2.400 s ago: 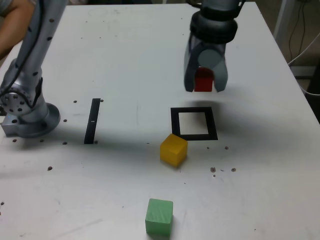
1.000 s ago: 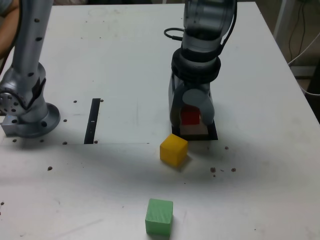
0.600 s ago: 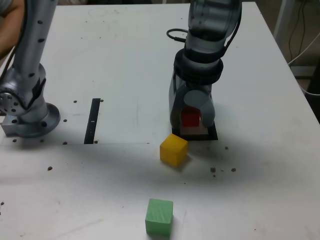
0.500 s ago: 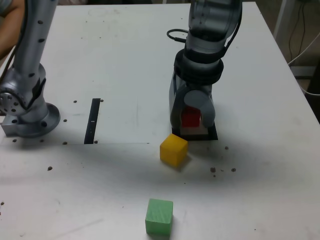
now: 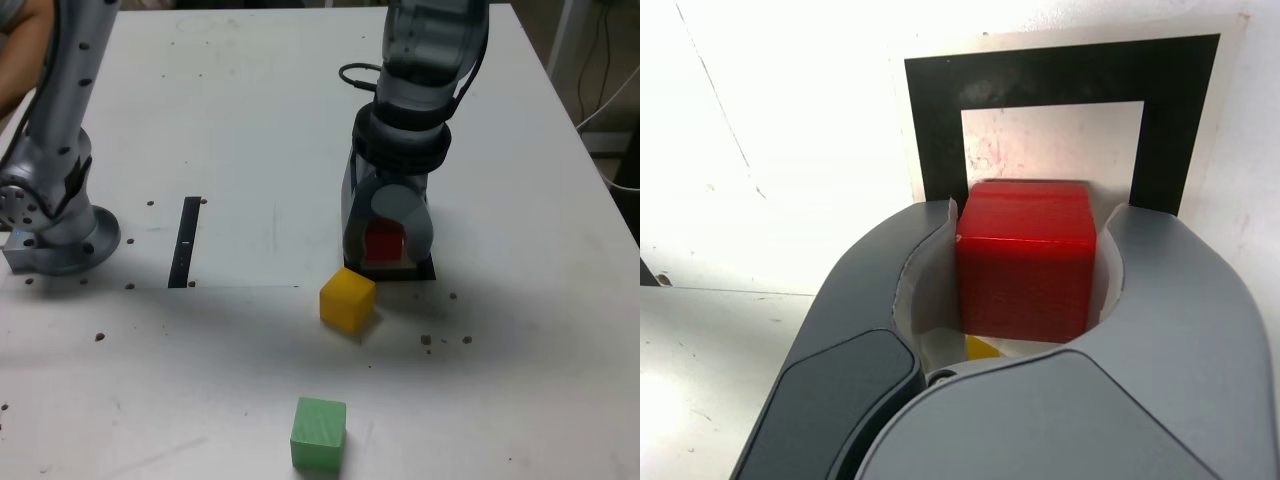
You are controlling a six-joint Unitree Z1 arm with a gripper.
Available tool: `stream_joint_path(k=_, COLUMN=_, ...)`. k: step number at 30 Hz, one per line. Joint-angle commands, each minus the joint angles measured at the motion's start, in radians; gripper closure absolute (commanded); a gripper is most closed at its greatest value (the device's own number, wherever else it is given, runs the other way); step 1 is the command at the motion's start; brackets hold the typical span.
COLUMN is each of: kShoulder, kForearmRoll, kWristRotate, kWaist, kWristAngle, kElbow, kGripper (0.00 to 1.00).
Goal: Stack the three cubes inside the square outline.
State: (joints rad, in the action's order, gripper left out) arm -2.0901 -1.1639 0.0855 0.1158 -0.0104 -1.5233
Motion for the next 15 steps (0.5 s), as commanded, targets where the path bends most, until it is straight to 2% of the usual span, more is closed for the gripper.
stream_joint_path(k=1, kShoulder=-0.004, kForearmRoll=-0.004, kWristRotate=-0.004, kWaist=-0.003, kWristAngle=-0.001, kElbow=-0.005, kGripper=0.68)
stream_joint_path(k=9, kShoulder=-0.004, kForearmRoll=-0.012, kWristRotate=-0.013, kWaist=-0.005, kWristAngle=-0.002, kElbow=-0.01, kGripper=0.4)
stream_joint_path(k=15, kShoulder=-0.011, kForearmRoll=-0.007, kWristRotate=-0.015, kWaist=-0.005, kWristAngle=-0.001, kElbow=-0.006, kGripper=0.31)
